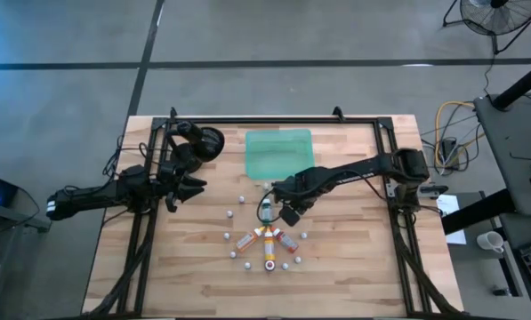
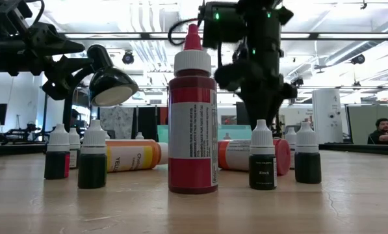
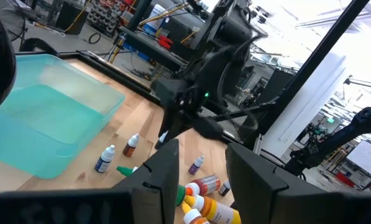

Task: Pick & Place food coloring
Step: Put the top right small green food coloring bottle into the bin

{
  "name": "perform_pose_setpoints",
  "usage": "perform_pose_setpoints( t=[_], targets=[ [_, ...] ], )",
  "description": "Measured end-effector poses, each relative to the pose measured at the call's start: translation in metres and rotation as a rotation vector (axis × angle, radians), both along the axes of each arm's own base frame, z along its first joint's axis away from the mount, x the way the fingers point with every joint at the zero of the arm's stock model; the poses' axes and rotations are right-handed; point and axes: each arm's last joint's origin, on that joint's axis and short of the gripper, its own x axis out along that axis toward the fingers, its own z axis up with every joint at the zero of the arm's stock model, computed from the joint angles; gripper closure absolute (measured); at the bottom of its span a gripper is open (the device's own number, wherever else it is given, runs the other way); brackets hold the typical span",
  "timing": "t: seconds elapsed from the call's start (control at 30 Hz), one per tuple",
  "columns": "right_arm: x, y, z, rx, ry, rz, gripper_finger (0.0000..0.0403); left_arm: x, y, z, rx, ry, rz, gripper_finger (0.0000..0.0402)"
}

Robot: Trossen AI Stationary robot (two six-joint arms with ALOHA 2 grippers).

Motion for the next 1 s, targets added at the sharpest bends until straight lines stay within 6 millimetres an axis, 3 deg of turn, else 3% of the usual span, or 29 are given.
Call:
perform_pose_setpoints(
  t=[0.2, 0.4, 0.57, 0.67, 1.0],
  targets=[
    [-0.008, -0.008, 0.056, -0.138, -0.036, 0.003, 0.0354, 0.000, 0.000, 0.000, 0.000, 0.000, 0.000, 0.0296],
    [-0.017, -0.053, 0.088, -0.250, -0.087, -0.077, 0.0353, 0.000, 0.000, 0.000, 0.000, 0.000, 0.000, 0.0296],
    [-0.022, -0.102, 0.082, -0.227, -0.073, -0.127, 0.0353, 0.000, 0.000, 0.000, 0.000, 0.000, -0.001, 0.0296],
    [-0.021, -0.120, 0.070, -0.198, -0.050, -0.104, 0.0353, 0.000, 0.000, 0.000, 0.000, 0.000, -0.001, 0.0296],
    [-0.003, -0.127, 0.024, -0.148, 0.065, 0.049, 0.0353, 0.000, 0.000, 0.000, 0.000, 0.000, 0.000, 0.0296]
  ],
)
